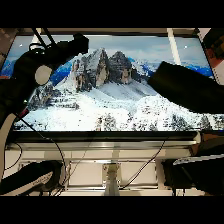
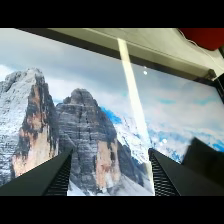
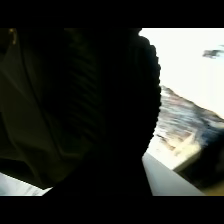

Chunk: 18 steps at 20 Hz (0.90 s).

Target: Fold the clothes and pants, and hang the long-sleeved shirts on hangers.

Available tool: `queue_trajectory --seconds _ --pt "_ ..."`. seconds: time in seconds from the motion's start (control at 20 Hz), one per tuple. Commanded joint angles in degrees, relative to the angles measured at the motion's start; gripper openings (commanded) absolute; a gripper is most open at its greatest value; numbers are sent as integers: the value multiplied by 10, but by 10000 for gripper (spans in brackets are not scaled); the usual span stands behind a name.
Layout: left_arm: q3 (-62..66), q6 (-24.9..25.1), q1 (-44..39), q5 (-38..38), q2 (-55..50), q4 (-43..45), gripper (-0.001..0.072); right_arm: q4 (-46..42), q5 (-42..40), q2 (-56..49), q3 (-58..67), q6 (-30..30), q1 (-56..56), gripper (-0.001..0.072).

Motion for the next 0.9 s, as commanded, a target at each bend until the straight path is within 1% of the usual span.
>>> queue_trajectory --seconds 0.0,0.1,0.35,0.4,0.45,0.5,0.6,0.65,0.75,0.8,0.85 --pt "0 0 0 0 0 0 551 -124 54 2 9 22 -79 32" --pt "0 0 0 0 0 0 550 -143 67 2 9 49 -104 31" --pt "0 0 0 0 0 0 550 -171 93 2 9 69 -113 41" --pt "0 0 0 0 0 0 550 -170 99 2 10 74 -111 172" --pt "0 0 0 0 0 0 550 -172 107 2 14 80 -111 409" --pt "0 0 0 0 0 0 551 -173 113 2 23 80 -111 515" --pt "0 1 0 0 0 1 550 -174 140 2 66 82 -111 515" --pt "0 2 0 0 -1 1 550 -173 140 4 98 87 -111 516" --pt "0 32 0 0 -3 1 545 -146 136 9 163 95 -105 514" --pt "0 48 0 0 -4 1 488 -100 119 22 168 97 -101 451" --pt "0 71 3 0 -3 3 361 -20 97 37 161 96 -98 191"
